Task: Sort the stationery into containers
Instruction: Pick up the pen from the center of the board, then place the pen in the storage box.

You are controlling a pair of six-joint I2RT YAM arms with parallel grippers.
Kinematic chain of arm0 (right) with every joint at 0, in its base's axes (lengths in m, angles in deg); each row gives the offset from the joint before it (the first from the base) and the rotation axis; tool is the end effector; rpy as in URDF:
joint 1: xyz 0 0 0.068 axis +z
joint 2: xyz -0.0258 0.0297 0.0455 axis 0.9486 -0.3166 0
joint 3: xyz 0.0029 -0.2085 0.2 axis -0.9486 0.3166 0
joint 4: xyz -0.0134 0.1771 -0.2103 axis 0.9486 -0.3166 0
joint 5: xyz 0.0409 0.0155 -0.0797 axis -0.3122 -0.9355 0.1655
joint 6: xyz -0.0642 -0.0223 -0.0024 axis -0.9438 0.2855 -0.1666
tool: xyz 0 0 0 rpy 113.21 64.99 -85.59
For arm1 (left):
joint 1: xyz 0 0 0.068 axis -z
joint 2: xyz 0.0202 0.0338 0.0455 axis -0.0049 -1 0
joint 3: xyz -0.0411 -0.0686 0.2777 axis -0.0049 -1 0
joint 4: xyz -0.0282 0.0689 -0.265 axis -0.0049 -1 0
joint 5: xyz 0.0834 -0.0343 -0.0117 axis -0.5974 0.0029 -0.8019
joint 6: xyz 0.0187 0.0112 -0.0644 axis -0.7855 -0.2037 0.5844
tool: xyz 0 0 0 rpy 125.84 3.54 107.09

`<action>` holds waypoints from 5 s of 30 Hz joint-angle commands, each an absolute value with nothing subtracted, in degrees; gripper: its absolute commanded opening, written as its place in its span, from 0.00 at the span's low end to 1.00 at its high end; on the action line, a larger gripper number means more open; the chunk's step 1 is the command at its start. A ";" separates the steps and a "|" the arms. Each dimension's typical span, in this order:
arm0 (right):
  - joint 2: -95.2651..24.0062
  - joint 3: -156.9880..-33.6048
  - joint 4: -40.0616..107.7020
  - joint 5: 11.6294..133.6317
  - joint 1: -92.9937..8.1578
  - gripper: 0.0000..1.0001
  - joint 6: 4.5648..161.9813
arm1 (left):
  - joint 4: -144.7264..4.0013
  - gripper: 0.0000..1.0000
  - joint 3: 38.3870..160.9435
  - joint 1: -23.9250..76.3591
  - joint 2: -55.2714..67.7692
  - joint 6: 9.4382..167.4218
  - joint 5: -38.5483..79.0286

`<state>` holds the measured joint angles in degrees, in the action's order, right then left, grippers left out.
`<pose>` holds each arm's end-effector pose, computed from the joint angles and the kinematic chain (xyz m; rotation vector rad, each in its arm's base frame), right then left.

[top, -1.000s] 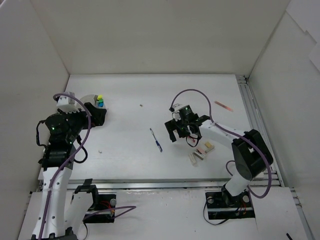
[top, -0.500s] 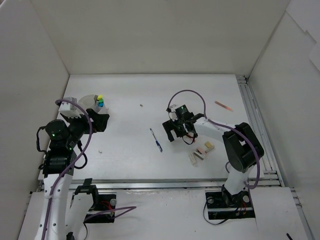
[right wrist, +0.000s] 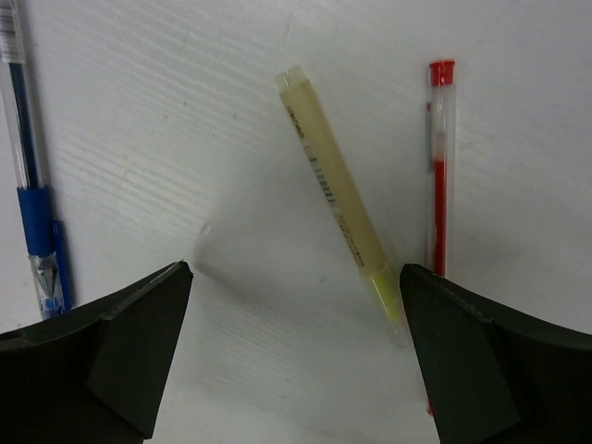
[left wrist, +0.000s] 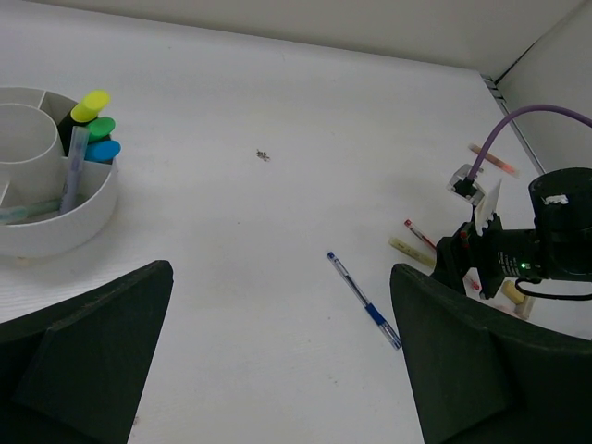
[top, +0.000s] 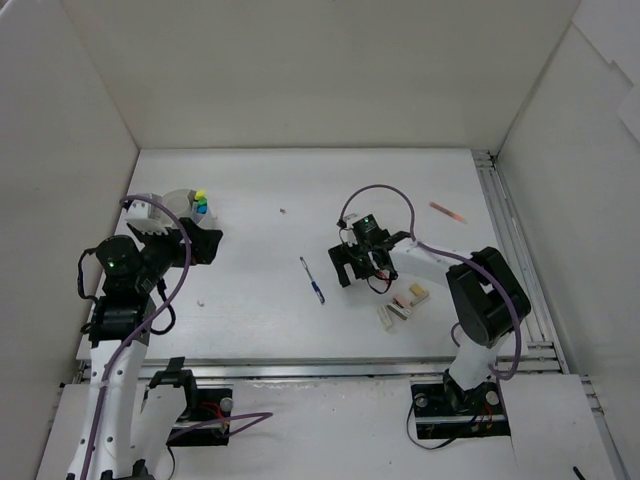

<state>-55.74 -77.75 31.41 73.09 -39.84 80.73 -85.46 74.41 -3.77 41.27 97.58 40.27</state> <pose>0.3316 0.2129 0.1628 -0.6315 2.3299 0.4444 0.1800 -0.0150 0.3707 0.0171 1.7105 -0.6393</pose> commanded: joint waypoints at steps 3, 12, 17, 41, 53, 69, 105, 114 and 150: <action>-48.77 -74.16 30.03 74.21 -38.94 0.90 84.81 | -79.59 0.99 74.87 -3.71 41.84 96.10 42.47; -50.96 -74.33 29.32 76.31 -37.53 0.44 87.36 | -77.48 0.99 73.20 -3.71 43.07 95.75 44.67; -49.30 -76.17 27.22 76.93 -36.74 0.12 88.85 | -77.13 0.99 72.68 -3.71 43.16 94.43 46.69; -43.76 -94.98 -2.85 19.90 -38.85 0.00 103.43 | -81.96 0.99 79.96 41.36 22.60 54.53 44.79; -42.18 -96.56 -3.38 19.45 -37.79 0.00 106.60 | -82.22 0.79 81.55 48.05 18.81 51.62 36.24; -44.37 -101.22 -3.29 22.88 -35.86 0.04 105.73 | -78.01 0.00 80.76 49.20 20.22 53.21 36.95; -34.97 -96.04 2.42 49.95 -52.82 0.98 95.97 | -20.01 0.00 65.37 -11.18 9.61 97.50 35.60; -33.21 -95.60 2.77 51.88 -54.23 0.98 94.30 | -13.58 0.00 72.23 -11.97 -0.96 91.45 40.55; -32.69 -94.90 2.77 50.04 -55.63 0.98 92.63 | 23.60 0.91 69.78 -17.77 -17.05 103.57 50.66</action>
